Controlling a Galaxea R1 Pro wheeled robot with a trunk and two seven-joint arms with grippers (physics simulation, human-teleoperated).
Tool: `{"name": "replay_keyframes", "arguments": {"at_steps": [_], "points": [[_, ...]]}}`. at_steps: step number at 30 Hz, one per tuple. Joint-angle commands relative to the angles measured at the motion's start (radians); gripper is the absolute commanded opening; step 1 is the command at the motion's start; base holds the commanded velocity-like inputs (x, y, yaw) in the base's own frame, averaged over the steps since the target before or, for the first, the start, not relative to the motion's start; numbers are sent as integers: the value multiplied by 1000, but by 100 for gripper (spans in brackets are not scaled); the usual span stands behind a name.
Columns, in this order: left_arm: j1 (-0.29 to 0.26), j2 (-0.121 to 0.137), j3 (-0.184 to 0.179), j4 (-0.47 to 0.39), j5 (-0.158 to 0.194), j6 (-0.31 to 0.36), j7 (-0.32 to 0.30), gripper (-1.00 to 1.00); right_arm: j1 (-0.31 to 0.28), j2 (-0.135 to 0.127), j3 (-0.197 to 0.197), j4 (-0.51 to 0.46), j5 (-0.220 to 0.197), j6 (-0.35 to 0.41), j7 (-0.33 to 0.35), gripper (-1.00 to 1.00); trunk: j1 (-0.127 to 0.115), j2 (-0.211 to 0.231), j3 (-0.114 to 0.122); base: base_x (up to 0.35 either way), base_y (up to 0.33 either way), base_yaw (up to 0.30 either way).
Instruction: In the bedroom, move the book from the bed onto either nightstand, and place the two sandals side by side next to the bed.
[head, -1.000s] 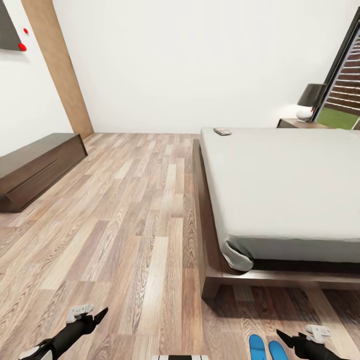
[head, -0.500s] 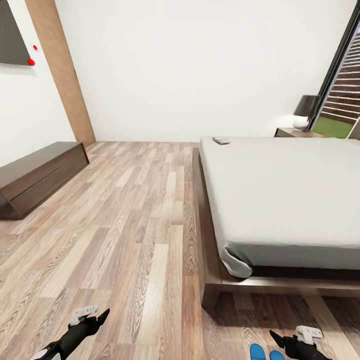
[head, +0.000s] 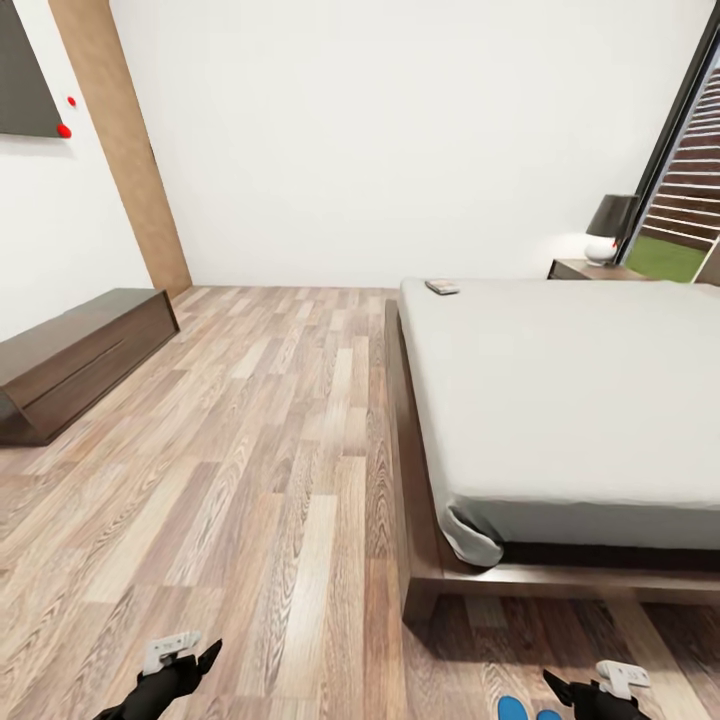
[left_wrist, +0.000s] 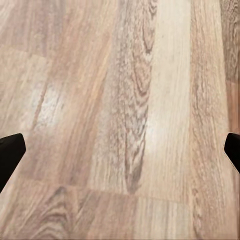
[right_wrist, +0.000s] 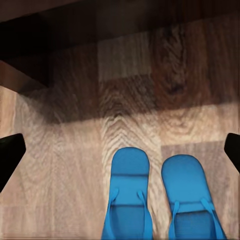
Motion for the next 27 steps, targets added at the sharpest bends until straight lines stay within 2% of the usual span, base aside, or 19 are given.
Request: {"name": "replay_keyframes", "arguments": {"at_steps": [1,6,12,17,27], "points": [[-1,-3,-8,2,9,-4,-3,100,-1,0,9,3,-9,-4,4,100,-4,7,2,0,0,0],[-1,-21,-8,6,9,-5,-3,100,-1,0,9,6,-9,-5,4,100,-23,42,18,0,0,0],[-1,-30,-8,18,10,-5,-3,100,-1,0,9,6,-9,-4,4,100,-46,84,37,0,0,0],[-1,-50,-8,19,10,-5,-2,100,-1,0,9,6,-9,-4,4,100,-65,119,53,0,0,0],[-1,-53,-8,21,9,-7,-2,100,-1,0,9,6,-10,-4,4,100,-104,189,84,0,0,0]]}}
